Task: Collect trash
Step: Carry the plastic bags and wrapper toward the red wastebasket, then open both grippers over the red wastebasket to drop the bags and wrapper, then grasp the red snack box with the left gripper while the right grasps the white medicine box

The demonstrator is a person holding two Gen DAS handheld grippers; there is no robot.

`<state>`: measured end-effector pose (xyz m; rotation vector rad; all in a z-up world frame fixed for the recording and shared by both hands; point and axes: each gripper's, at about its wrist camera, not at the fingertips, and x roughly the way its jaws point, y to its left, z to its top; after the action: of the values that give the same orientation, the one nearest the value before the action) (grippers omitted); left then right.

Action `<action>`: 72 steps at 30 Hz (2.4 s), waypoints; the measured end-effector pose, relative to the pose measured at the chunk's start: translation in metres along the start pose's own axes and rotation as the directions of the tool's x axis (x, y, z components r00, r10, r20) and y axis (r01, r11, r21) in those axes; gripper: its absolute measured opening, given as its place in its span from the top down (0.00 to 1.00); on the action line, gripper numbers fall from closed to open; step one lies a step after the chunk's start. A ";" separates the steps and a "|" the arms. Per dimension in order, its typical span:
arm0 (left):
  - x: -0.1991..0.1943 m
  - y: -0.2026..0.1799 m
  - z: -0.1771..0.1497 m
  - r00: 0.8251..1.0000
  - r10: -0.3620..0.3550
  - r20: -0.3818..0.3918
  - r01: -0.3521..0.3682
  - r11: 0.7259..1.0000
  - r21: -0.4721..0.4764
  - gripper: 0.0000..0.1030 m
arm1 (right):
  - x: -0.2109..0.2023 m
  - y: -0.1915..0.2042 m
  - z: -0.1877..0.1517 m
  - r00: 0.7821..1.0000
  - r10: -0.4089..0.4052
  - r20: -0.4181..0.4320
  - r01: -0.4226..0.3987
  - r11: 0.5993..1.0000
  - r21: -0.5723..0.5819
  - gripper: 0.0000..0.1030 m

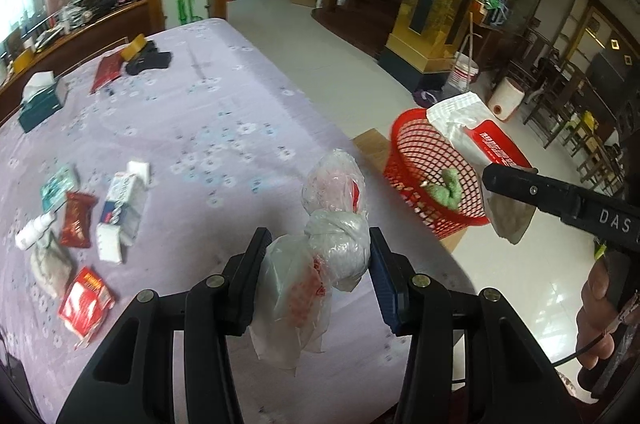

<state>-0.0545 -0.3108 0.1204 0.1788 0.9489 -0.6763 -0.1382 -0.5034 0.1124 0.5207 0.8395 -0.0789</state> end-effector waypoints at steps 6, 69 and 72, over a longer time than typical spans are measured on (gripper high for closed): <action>0.022 -0.040 0.023 0.998 -0.055 -0.022 0.056 0.997 0.056 0.55 | -0.015 -0.043 0.019 0.998 -0.044 0.037 0.041 0.997 0.072 0.56; -0.040 0.176 -0.106 0.923 0.383 -0.044 -0.386 0.918 -0.096 0.34 | 0.003 0.069 -0.016 0.987 0.114 -0.116 -0.128 0.984 -0.125 0.45; -0.029 0.191 -0.115 0.914 0.400 -0.067 -0.404 0.913 -0.059 0.34 | 0.006 0.077 -0.019 0.987 0.107 -0.123 -0.123 0.984 -0.130 0.45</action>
<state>-0.0296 -0.0991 0.0480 0.3208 0.9492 -0.2564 -0.1267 -0.4267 0.1291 0.4461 0.9192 0.1165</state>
